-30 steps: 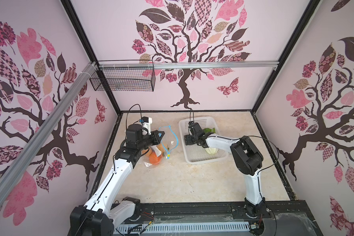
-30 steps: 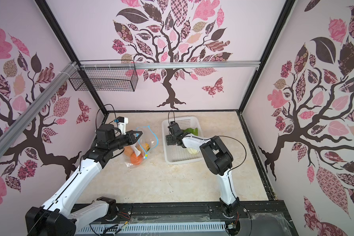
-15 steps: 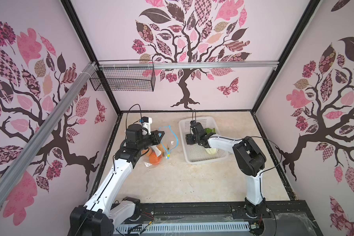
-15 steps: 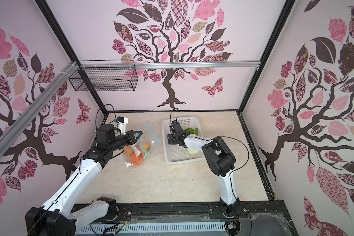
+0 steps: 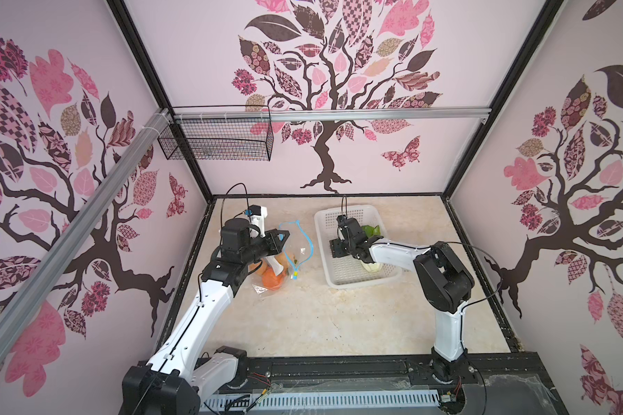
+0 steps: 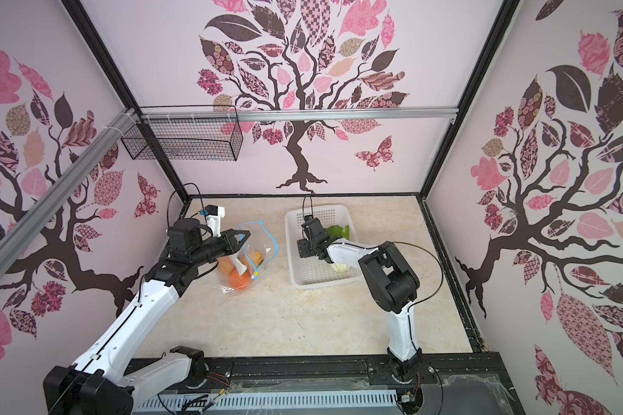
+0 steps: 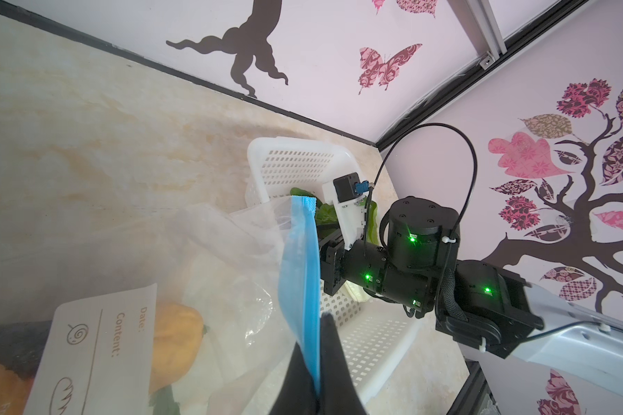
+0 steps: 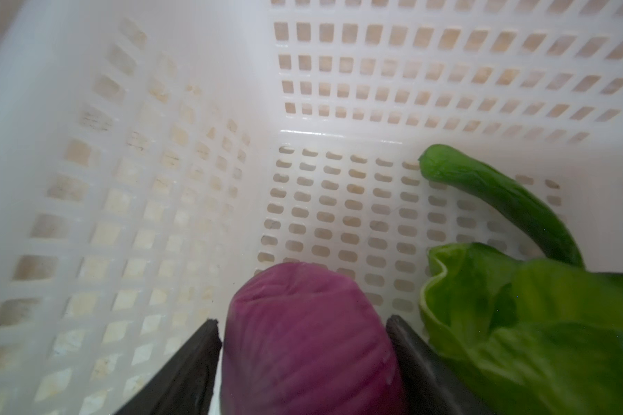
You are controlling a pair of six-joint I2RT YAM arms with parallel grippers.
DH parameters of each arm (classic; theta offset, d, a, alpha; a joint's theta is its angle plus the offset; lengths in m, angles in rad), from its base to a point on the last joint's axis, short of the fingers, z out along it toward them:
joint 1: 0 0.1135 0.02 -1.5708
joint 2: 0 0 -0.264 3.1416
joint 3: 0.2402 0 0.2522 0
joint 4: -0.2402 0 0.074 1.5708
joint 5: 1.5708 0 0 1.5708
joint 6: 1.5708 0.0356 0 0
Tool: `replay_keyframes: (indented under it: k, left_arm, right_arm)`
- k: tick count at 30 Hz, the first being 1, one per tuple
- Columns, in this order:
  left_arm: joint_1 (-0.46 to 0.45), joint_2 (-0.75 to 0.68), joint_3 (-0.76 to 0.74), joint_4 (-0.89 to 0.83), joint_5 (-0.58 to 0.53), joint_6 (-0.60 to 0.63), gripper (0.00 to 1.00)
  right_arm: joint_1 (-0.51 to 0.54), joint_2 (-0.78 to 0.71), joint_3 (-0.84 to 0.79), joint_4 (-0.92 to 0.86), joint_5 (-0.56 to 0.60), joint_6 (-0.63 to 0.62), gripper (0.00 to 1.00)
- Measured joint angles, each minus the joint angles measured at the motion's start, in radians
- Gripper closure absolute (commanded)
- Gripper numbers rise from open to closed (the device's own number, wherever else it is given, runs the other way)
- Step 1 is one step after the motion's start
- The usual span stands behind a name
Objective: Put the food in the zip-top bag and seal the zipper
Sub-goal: 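Lower the right gripper and grasp the purple onion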
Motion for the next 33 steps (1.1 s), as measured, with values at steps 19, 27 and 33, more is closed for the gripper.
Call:
replay_keyframes:
  k: [19, 27, 33]
  left_arm:
    - [0.0, 0.003, 0.0, 0.0, 0.0, 0.0, 1.0]
    - [0.0, 0.008, 0.0, 0.001, 0.0, 0.0, 1.0]
    - [0.0, 0.008, 0.0, 0.001, 0.0, 0.0, 1.0]
  right_arm:
    - [0.002, 0.052, 0.068, -0.065, 0.072, -0.058, 0.1]
    - [0.0, 0.066, 0.078, -0.1, 0.111, -0.071, 0.09]
    - [0.0, 0.068, 0.079, -0.113, 0.132, -0.074, 0.15]
